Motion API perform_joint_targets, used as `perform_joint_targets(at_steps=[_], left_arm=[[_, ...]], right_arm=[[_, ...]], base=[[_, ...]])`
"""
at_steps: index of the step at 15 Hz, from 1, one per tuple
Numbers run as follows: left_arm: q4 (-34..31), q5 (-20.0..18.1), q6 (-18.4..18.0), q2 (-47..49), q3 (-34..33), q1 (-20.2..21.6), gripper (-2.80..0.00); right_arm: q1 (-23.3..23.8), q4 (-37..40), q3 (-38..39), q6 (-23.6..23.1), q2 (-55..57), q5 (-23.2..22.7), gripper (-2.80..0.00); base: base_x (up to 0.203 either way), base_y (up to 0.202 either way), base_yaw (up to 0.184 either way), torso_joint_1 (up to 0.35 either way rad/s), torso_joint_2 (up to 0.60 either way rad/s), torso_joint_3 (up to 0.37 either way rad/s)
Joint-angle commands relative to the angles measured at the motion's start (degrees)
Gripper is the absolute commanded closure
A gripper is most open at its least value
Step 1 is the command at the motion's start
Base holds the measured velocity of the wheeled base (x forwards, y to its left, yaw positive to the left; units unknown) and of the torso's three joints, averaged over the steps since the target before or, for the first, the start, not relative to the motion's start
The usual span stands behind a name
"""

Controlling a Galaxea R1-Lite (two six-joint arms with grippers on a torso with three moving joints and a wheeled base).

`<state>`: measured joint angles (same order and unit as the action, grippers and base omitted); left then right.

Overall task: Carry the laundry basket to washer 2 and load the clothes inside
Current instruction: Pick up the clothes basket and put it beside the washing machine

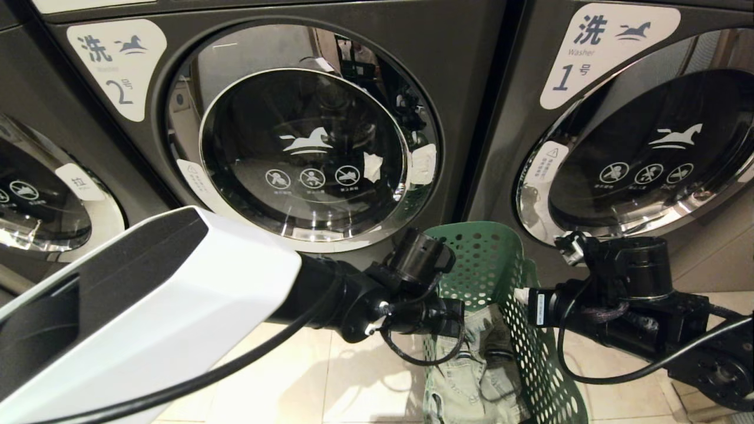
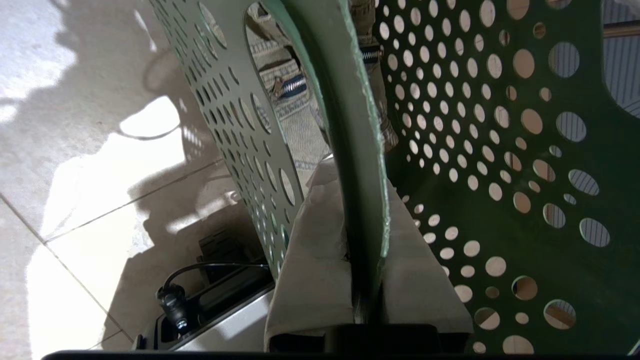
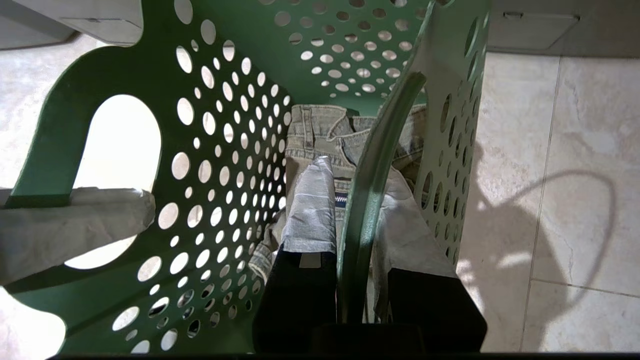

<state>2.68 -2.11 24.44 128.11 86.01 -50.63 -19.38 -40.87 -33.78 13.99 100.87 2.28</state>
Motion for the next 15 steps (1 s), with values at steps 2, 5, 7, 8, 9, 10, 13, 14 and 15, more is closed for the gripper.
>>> perform_joint_targets(at_steps=[2, 5, 7, 8, 9, 10, 13, 14, 15], left_arm=[[-0.2, 0.0, 0.2, 3.6, 2.8, 0.0, 0.00], [-0.4, -0.1, 0.2, 5.9, 6.2, 0.0, 0.00], [-0.4, -0.1, 0.1, 7.2, 7.9, 0.0, 0.00], [-0.5, -0.1, 0.1, 7.9, 8.9, 0.0, 0.00], [-0.5, -0.1, 0.1, 8.4, 9.7, 0.0, 0.00], [-0.6, -0.1, 0.1, 8.7, 10.3, 0.1, 0.00], [-0.6, 0.0, 0.1, 9.9, 12.0, 0.1, 0.00], [-0.6, 0.0, 0.1, 10.1, 12.2, 0.2, 0.00], [-0.7, 0.0, 0.0, 10.5, 12.6, 0.2, 0.00]], right_arm=[[1.1, -1.3, 0.2, 0.1, 3.6, 0.0, 0.00], [2.2, -1.5, -0.6, 0.0, 5.1, 0.0, 0.00], [2.7, -1.5, -1.0, 0.0, 5.7, -0.1, 0.00], [3.1, -1.5, -1.1, 0.0, 5.9, -0.1, 0.00], [3.4, -1.6, -1.1, -0.4, 6.2, -0.1, 0.00], [3.7, -1.6, -1.2, -1.1, 6.3, -0.2, 0.00], [3.9, -1.6, -2.0, -1.2, 6.9, -0.2, 0.00], [3.9, -1.6, -2.3, -1.1, 7.1, -0.2, 0.00], [4.0, -1.6, -2.5, -1.1, 7.5, -0.2, 0.00]], base=[[0.000, 0.000, 0.000, 0.005, 0.01, -0.196], [0.000, 0.000, 0.000, 0.006, 0.01, -0.198], [0.000, 0.000, 0.000, 0.005, 0.00, -0.201], [0.000, 0.000, 0.000, 0.007, 0.00, -0.193], [0.000, 0.000, 0.000, 0.007, 0.00, -0.203], [0.000, 0.000, 0.000, -0.001, 0.01, -0.194], [0.000, 0.000, 0.000, -0.002, 0.00, -0.194], [0.000, 0.000, 0.000, 0.006, 0.00, -0.193], [0.000, 0.000, 0.000, 0.002, 0.00, -0.200]])
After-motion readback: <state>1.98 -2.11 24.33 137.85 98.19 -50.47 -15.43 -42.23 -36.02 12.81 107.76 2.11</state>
